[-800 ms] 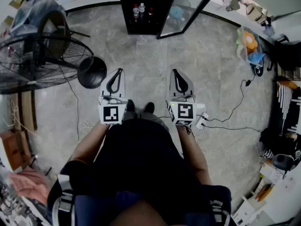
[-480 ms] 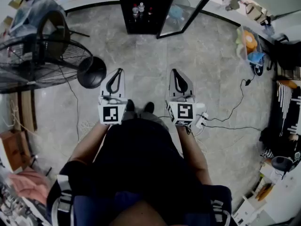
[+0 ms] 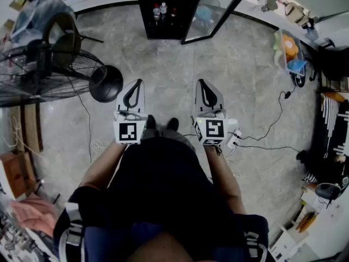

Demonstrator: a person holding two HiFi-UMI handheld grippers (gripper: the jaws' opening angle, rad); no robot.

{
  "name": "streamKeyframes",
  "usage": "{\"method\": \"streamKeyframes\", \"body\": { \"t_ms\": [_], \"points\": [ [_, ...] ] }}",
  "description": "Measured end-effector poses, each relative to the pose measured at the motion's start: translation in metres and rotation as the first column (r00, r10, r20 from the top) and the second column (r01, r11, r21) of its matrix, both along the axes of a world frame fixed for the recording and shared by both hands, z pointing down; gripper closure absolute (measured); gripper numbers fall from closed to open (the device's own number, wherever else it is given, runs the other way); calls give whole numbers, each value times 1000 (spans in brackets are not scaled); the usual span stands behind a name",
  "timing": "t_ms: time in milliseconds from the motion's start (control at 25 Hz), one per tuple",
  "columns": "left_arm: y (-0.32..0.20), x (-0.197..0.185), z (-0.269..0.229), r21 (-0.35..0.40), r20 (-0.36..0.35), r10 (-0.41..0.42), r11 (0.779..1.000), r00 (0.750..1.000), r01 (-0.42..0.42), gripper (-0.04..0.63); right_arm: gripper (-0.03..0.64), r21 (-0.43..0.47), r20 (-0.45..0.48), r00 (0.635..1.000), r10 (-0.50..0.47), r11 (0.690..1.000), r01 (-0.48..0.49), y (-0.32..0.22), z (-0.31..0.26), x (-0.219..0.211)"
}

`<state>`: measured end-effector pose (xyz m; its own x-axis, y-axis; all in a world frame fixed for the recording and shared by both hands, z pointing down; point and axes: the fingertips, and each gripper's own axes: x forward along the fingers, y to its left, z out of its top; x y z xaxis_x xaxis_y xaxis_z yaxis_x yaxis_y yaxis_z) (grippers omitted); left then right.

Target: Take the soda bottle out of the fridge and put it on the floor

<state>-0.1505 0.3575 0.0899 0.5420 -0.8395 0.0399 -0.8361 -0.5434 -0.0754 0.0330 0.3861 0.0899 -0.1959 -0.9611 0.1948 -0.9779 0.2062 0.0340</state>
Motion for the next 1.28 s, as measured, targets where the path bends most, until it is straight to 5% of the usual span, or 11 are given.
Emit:
{"method": "streamKeyframes", "body": {
  "t_ms": [280, 800, 1280],
  "points": [
    [0, -1, 2, -5, 7, 6, 1000, 1000, -6, 569, 595, -3, 1, 1000, -16, 1000, 16, -1, 2, -2],
    [-3, 2, 7, -16, 7, 6, 1000, 1000, -6, 571, 352, -1, 20, 999, -37, 999, 37, -14, 5, 4],
    [-14, 25, 15, -21, 22, -29, 999, 999, 30, 571, 314, 2, 34, 994, -101, 995, 101, -36, 19, 26]
  ]
}}
